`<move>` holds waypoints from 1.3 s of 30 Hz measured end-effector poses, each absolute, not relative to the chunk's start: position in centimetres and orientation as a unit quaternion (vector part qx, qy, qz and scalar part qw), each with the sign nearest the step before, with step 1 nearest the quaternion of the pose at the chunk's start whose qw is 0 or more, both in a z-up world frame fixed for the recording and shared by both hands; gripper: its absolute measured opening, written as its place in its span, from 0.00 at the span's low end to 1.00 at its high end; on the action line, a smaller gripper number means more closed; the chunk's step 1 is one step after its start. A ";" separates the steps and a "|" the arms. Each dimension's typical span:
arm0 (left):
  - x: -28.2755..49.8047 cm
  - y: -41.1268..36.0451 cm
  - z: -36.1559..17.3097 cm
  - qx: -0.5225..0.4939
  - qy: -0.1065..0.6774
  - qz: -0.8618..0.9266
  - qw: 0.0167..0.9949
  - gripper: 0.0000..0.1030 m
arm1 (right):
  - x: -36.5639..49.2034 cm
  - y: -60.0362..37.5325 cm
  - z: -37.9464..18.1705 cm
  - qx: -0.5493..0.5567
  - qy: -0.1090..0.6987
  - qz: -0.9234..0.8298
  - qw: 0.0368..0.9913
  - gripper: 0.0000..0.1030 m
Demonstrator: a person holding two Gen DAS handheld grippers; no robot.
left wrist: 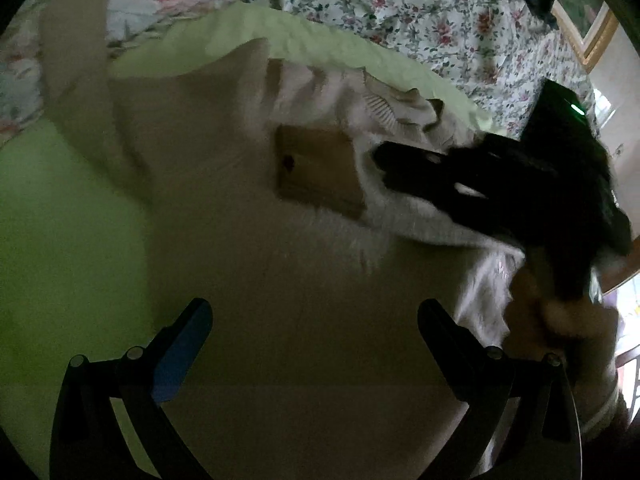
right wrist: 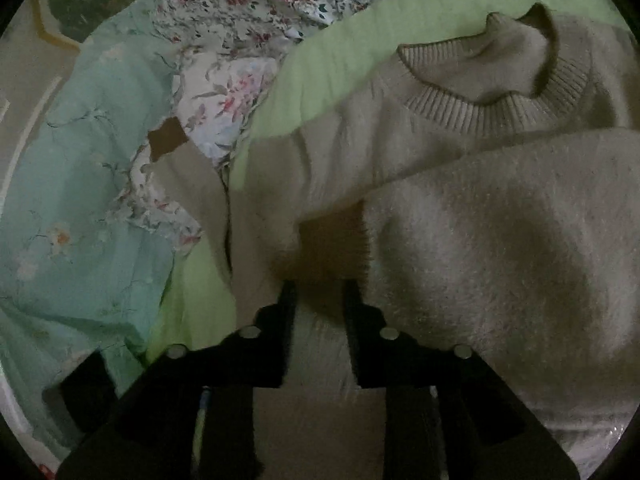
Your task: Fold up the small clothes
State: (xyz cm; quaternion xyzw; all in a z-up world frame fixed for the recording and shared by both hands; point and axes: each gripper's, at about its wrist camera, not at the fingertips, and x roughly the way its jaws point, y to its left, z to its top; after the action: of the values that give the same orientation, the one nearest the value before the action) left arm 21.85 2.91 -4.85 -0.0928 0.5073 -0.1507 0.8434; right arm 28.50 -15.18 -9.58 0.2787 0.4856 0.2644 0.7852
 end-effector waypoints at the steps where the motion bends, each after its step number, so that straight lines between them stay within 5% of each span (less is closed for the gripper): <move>1: 22.8 2.6 -5.1 -0.095 0.508 -0.155 0.842 1.00 | 28.0 -15.8 -9.2 0.281 0.481 0.266 0.787 0.38; 10: 31.3 0.3 -6.8 -0.112 0.493 -0.153 0.849 0.93 | 21.6 -25.5 -5.7 0.318 0.422 0.192 0.827 0.46; 12: 31.7 -0.2 -6.6 -0.105 0.479 -0.158 0.857 0.68 | 19.8 -27.6 -5.4 0.320 0.413 0.163 0.837 0.48; 14: 31.8 -0.8 -6.6 -0.098 0.481 -0.169 0.855 0.06 | 18.0 -29.6 -5.4 0.321 0.405 0.134 0.845 0.48; 20: 28.6 1.1 -3.3 -0.086 0.416 -0.152 0.893 0.06 | 15.6 -34.8 -4.9 0.299 0.395 0.051 0.867 0.49; 34: 28.1 2.8 -6.0 -0.092 0.452 -0.145 0.875 0.07 | 26.2 -41.8 -10.4 0.261 0.460 -0.022 0.848 0.62; 35: 28.1 2.7 -6.0 -0.089 0.453 -0.144 0.876 0.07 | 26.7 -41.7 -11.0 0.263 0.465 -0.011 0.846 0.53; 37: 27.9 2.4 -5.6 -0.083 0.449 -0.146 0.878 0.06 | 27.5 -40.9 -11.1 0.237 0.475 0.009 0.847 0.11; 39: 27.9 2.0 -5.2 -0.082 0.442 -0.154 0.880 0.06 | 27.1 -40.8 -10.0 0.217 0.459 0.003 0.861 0.10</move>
State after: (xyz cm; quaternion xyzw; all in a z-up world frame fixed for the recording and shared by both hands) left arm 27.95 1.98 -5.20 -0.0821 0.4423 -0.1544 0.8797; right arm 27.10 -40.83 -10.00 0.2173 0.4594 0.0031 0.8612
